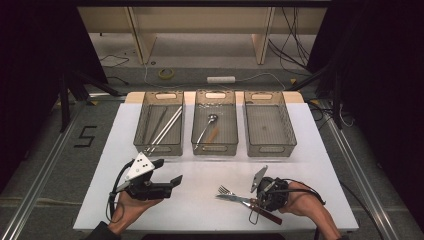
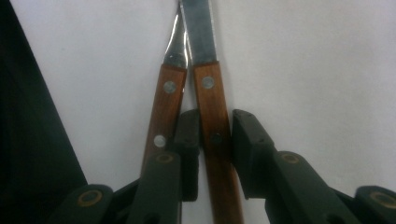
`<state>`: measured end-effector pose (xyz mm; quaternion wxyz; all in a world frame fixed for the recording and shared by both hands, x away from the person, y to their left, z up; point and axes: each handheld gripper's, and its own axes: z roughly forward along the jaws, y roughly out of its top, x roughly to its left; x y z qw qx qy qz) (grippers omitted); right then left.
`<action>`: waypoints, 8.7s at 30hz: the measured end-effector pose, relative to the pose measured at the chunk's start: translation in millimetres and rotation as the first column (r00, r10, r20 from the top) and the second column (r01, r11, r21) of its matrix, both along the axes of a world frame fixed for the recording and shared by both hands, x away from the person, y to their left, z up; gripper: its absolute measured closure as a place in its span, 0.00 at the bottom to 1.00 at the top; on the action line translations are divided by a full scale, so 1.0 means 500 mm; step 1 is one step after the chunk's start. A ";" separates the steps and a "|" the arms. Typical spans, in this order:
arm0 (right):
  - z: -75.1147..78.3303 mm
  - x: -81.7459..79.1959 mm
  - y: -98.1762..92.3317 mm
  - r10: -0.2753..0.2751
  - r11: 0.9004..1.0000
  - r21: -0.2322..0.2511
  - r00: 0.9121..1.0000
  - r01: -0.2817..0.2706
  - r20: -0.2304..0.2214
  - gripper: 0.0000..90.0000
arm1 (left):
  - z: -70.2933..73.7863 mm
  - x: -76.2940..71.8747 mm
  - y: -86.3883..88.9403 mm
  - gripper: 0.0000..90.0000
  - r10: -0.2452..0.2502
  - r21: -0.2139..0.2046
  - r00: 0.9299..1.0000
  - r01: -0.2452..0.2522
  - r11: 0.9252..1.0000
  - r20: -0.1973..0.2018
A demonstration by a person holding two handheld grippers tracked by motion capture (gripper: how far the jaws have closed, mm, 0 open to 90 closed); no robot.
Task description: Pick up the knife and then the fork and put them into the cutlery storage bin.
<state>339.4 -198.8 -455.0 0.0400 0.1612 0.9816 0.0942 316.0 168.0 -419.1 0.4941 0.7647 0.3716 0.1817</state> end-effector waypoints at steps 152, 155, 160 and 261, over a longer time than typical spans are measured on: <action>0.158 0.245 -0.071 -0.620 0.709 0.459 0.783 0.535 0.046 0.47 | 0.008 0.000 0.025 0.19 0.042 -0.084 0.998 -0.037 0.996 0.052; 0.165 0.229 -0.070 -0.611 0.712 0.474 0.789 0.518 0.056 0.46 | 0.008 -0.001 0.026 0.19 0.041 -0.082 0.998 -0.036 0.996 0.053; 0.165 0.201 -0.063 -0.582 0.732 0.475 0.811 0.489 0.062 0.42 | 0.007 0.000 0.026 0.19 0.043 -0.083 0.998 -0.038 0.996 0.049; 0.021 -0.045 0.023 -0.224 0.958 0.171 0.972 0.232 -0.066 0.52 | 0.011 -0.006 0.027 0.19 0.035 -0.074 0.997 -0.030 0.997 0.062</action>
